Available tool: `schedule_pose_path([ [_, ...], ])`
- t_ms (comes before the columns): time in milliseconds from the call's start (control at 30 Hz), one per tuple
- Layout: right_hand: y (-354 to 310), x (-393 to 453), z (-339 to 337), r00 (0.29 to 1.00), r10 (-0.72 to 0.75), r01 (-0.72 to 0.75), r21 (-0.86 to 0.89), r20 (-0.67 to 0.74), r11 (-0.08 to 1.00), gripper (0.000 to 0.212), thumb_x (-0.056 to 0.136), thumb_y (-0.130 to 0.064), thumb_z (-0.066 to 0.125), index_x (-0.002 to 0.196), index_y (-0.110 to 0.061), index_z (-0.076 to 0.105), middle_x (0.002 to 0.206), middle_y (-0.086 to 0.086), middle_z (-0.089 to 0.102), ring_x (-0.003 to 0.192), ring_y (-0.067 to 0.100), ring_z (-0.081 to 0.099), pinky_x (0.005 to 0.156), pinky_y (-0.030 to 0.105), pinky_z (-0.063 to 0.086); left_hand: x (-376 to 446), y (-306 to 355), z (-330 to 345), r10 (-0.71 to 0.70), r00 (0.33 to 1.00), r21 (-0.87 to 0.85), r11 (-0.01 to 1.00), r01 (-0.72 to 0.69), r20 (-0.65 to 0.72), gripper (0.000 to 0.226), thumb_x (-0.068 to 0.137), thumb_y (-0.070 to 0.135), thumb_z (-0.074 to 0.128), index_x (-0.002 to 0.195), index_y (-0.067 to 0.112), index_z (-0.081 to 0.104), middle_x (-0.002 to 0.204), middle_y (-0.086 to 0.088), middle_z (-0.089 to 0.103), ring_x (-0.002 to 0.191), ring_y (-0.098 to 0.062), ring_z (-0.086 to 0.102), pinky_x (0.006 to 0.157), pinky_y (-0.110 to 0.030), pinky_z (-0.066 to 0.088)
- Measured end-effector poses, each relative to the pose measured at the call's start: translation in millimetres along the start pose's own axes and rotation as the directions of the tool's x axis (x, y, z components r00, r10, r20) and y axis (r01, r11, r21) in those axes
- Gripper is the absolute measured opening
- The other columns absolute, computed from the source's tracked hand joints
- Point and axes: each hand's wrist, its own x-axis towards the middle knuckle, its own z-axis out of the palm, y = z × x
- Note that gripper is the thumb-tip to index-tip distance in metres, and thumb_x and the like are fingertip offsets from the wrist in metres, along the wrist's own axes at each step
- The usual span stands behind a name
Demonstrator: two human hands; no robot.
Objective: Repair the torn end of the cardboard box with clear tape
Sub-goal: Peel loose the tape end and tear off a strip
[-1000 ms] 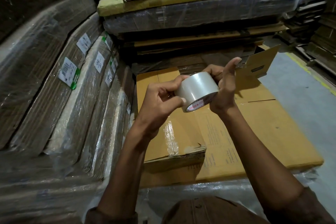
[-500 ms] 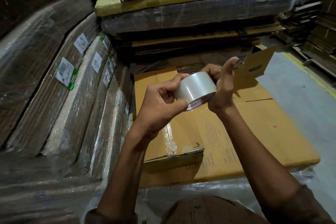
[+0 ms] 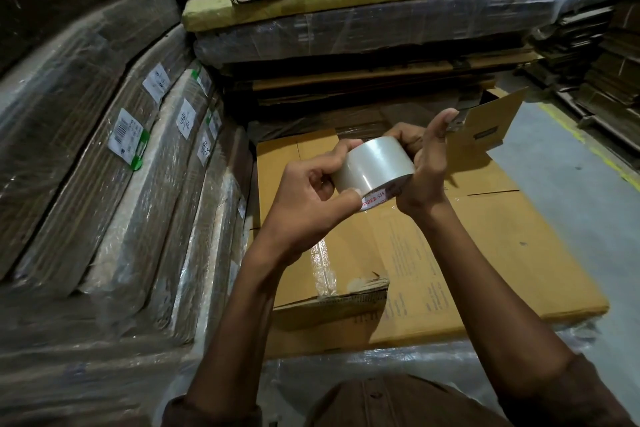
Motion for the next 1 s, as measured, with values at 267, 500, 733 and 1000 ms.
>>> schedule_pose_path([
  [267,0.8,-1.1,2.1,1.0,-0.003,0.003,0.012,-0.001,1.0,0.091,0.069,-0.099,0.023,0.058,-0.015,0.058,0.061,0.018,0.049,0.062,0.036,0.049,0.06,0.039,0.036,0.0,-1.1,-3.2,0.031,0.999,0.035,0.999,-0.031,0.013,0.051,0.078,0.001,0.059,0.129,-0.001,0.063,0.134,-0.011,0.062,0.123,-0.025,0.059,0.089,-0.029,0.053],
  [500,1.9,-0.3,0.5,1.0,-0.008,0.008,0.016,-0.008,1.0,0.091,0.07,-0.098,0.024,0.06,-0.015,0.059,0.063,0.013,0.052,0.066,0.033,0.055,0.062,0.035,0.037,-2.1,2.1,0.5,-0.015,1.0,0.079,0.997,0.017,-0.018,0.061,0.079,0.025,0.068,0.137,0.007,0.06,0.132,-0.008,0.062,0.12,-0.027,0.061,0.092,-0.048,0.055],
  [733,3.8,-0.1,-2.1,1.0,-0.008,0.008,0.0,-0.02,1.0,0.095,0.072,-0.097,0.023,0.064,-0.009,0.058,0.068,0.021,0.053,0.069,0.037,0.056,0.066,0.042,0.038,-1.8,5.1,1.2,-0.024,1.0,0.109,0.994,0.022,0.014,0.06,0.078,0.02,0.066,0.136,0.006,0.06,0.13,-0.012,0.063,0.109,-0.018,0.061,0.083,-0.042,0.054],
  [1000,6.0,-2.9,-3.7,0.997,-0.017,0.015,-0.026,-0.069,1.0,0.098,0.073,-0.096,0.021,0.067,-0.005,0.058,0.072,0.027,0.054,0.072,0.042,0.057,0.067,0.04,0.04,3.1,5.4,4.0,0.009,0.999,0.244,0.97,-0.017,0.033,0.057,0.078,0.027,0.061,0.134,0.016,0.062,0.116,-0.024,0.06,0.086,-0.028,0.055,0.077,-0.062,0.052],
])
